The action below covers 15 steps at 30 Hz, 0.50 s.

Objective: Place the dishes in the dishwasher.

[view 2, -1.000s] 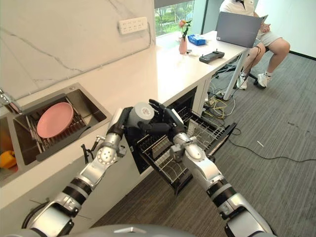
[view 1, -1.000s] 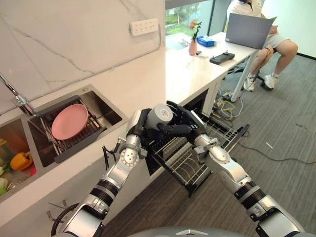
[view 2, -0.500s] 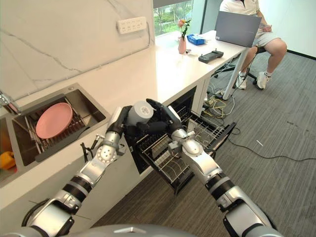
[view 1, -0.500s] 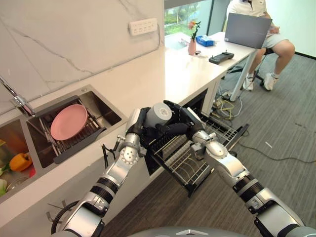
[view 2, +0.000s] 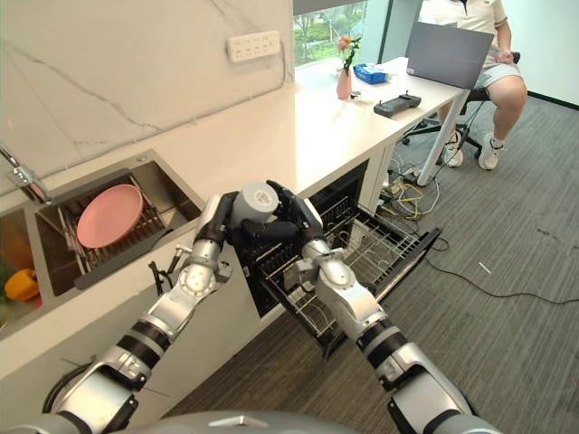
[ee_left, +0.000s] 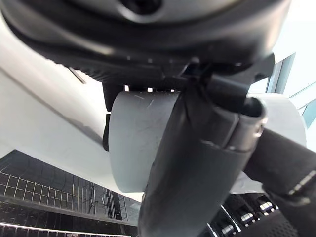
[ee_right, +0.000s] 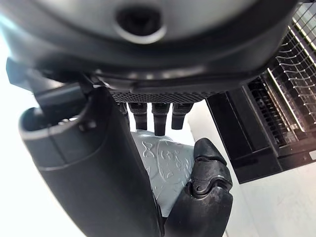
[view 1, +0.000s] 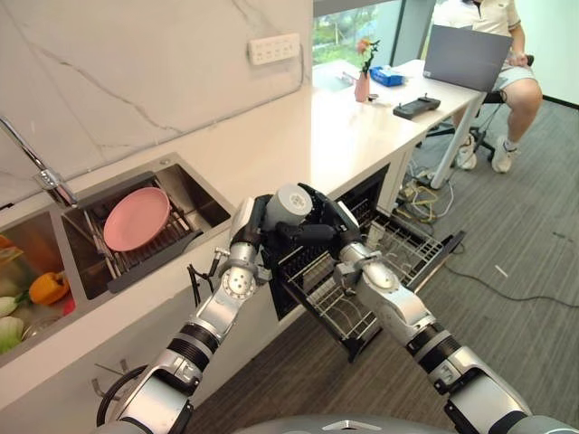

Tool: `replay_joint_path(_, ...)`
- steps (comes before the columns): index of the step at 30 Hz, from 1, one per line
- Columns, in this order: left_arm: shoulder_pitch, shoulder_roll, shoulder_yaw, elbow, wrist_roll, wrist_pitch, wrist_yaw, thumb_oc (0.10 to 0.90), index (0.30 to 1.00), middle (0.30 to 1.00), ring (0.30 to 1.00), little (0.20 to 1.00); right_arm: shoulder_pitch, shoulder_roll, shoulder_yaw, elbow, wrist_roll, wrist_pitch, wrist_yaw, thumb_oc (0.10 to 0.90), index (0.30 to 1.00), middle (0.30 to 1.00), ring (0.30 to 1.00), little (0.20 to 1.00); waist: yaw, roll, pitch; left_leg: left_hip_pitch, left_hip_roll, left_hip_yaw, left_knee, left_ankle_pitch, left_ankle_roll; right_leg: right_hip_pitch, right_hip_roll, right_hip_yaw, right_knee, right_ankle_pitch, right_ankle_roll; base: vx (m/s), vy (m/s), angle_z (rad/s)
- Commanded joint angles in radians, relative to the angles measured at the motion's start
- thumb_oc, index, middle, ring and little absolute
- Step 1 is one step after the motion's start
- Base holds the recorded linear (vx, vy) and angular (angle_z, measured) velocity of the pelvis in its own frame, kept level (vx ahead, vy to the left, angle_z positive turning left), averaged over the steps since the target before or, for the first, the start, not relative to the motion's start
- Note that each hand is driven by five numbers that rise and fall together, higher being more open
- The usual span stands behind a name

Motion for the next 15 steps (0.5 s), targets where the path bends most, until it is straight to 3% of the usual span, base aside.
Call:
replay_joint_path(1,-0.264,-0.138,-0.232,0.009,0.017,-0.121,-0.006,0.400,0.300,0.300,0.300,0.300,-0.131,0.225,0.077,-0.020,0.087,-0.082,0.045,0.800,0.900,0.900,0.900,0.900,0.052,-0.004,-0.036,-0.020,0.030,0.035,0.011,0.046,-0.027,0.018,-0.096,-0.015,0.010,-0.001,0.119,-0.01,0.007,0.05)
replay_joint_path(15,-0.295,-0.176,-0.313,0.015,0.047,-0.142,0.001,0.400,0.300,0.300,0.300,0.300,-0.129,0.280,0.084,0.003,0.247,-0.162,0.060,0.800,0.900,0.900,0.900,0.900,0.068,-0.003,-0.034,-0.029,0.027,0.024,0.012,0.046,-0.024,0.021,-0.100,-0.027,0.013,-0.001,0.121,-0.01,0.008,0.06)
